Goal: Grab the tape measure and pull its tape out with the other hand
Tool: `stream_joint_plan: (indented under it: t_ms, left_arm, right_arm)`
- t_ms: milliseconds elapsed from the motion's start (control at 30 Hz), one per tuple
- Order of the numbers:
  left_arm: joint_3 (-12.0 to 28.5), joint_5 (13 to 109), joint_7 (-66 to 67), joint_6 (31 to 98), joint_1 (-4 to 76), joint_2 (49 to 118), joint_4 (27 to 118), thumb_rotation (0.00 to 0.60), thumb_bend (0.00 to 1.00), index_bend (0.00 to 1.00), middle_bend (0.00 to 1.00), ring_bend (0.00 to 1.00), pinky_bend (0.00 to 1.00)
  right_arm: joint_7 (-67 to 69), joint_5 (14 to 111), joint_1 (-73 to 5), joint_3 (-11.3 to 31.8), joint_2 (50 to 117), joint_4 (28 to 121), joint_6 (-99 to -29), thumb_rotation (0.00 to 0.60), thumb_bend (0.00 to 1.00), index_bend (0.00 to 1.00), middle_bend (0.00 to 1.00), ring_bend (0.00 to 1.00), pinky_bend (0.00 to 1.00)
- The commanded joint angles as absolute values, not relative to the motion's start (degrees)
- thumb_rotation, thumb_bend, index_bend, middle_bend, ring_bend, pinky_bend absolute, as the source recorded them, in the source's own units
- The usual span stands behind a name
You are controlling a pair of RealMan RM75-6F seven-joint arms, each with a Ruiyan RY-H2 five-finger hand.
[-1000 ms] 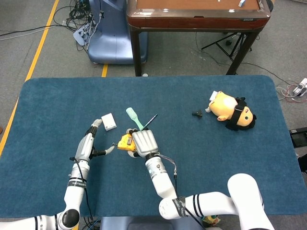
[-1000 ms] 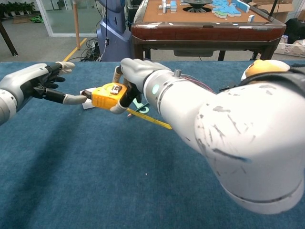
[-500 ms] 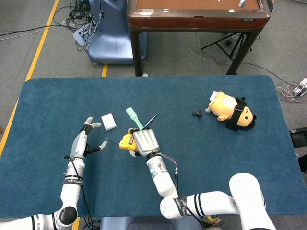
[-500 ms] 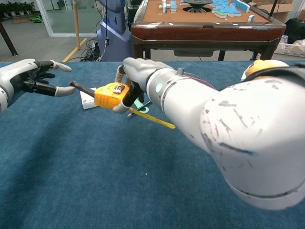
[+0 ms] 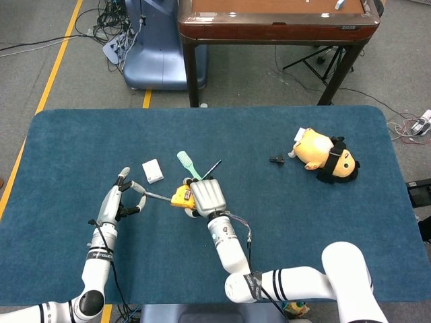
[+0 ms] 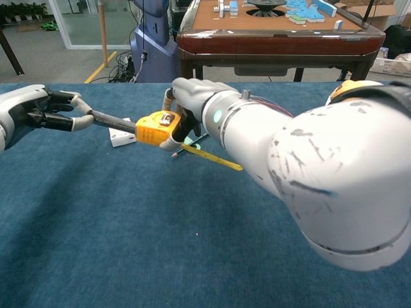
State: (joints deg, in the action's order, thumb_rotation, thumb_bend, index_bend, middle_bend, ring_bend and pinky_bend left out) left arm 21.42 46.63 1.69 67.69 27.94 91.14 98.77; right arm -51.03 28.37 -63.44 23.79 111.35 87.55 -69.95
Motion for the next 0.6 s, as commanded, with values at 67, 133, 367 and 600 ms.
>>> stream_joint_plan:
  t_ms: [67, 133, 367, 600]
  left_arm:
    - [21.1, 46.8, 1.4, 67.3, 27.8, 90.7, 98.7, 0.600, 0.40, 0.53, 0.00, 0.00, 0.00]
    - [21.0, 46.8, 1.4, 67.1, 27.7, 90.4, 98.7, 0.600, 0.40, 0.54, 0.00, 0.00, 0.00]
    - [20.5, 46.9, 0.4, 66.6, 27.4, 90.2, 98.3, 0.600, 0.43, 0.56, 0.03, 0.00, 0.00]
    - [20.4, 47.7, -1.0, 67.0, 26.9, 90.1, 98.1, 0.600, 0.43, 0.57, 0.06, 0.00, 0.00]
  right_arm:
    - [-51.4, 28.0, -63.6, 23.7, 111.3, 87.1, -69.8, 0.600, 0.84, 0.73, 0.70, 0.61, 0.25]
    - [-51.6, 27.8, -63.7, 23.6, 111.3, 86.8, -69.7, 0.600, 0.84, 0.73, 0.70, 0.61, 0.25]
    - [-52.7, 26.9, -64.0, 23.3, 110.9, 86.3, -69.3, 0.600, 0.84, 0.73, 0.70, 0.61, 0.25]
    - [-52.4, 27.0, -63.5, 22.8, 109.9, 86.8, -69.1, 0.600, 0.84, 0.73, 0.70, 0.61, 0.25]
